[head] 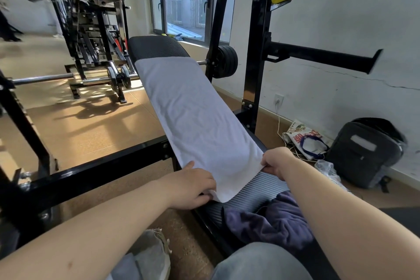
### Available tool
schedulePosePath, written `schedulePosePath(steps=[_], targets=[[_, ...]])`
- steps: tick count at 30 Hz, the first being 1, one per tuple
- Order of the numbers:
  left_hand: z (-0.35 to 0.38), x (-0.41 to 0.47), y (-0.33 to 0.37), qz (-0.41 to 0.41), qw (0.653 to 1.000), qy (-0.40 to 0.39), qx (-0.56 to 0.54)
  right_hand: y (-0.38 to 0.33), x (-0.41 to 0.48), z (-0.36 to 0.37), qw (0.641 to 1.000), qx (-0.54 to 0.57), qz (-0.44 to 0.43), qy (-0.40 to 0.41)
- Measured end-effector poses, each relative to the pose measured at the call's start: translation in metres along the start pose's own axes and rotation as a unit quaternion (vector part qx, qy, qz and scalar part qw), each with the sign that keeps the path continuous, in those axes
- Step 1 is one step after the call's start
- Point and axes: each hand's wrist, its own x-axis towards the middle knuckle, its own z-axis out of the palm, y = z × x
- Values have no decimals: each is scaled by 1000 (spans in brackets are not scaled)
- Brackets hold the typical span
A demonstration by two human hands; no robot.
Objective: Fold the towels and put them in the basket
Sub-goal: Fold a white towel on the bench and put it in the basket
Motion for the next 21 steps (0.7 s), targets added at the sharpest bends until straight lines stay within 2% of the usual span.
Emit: schedulePosePath(steps=[3, 5, 8, 11, 16, 21], targets=[[0, -1, 8, -26, 996, 37, -82, 1, -1, -15, 994, -82, -57, 32], [0, -2, 13, -33, 989, 64, -129, 3, -7, -23, 986, -137, -65, 62], [0, -1, 17, -56, 976, 84, -191, 11, -15, -30, 953, -281, -59, 96], [1, 2, 21, -88, 965, 91, -230, 18, -20, -37, 927, -345, -100, 108], [2, 2, 29, -108, 953, 92, -266, 23, -25, -46, 921, -346, -139, 108], [-6, -4, 27, -181, 930, 195, -255, 8, -30, -43, 951, -210, -213, 84]])
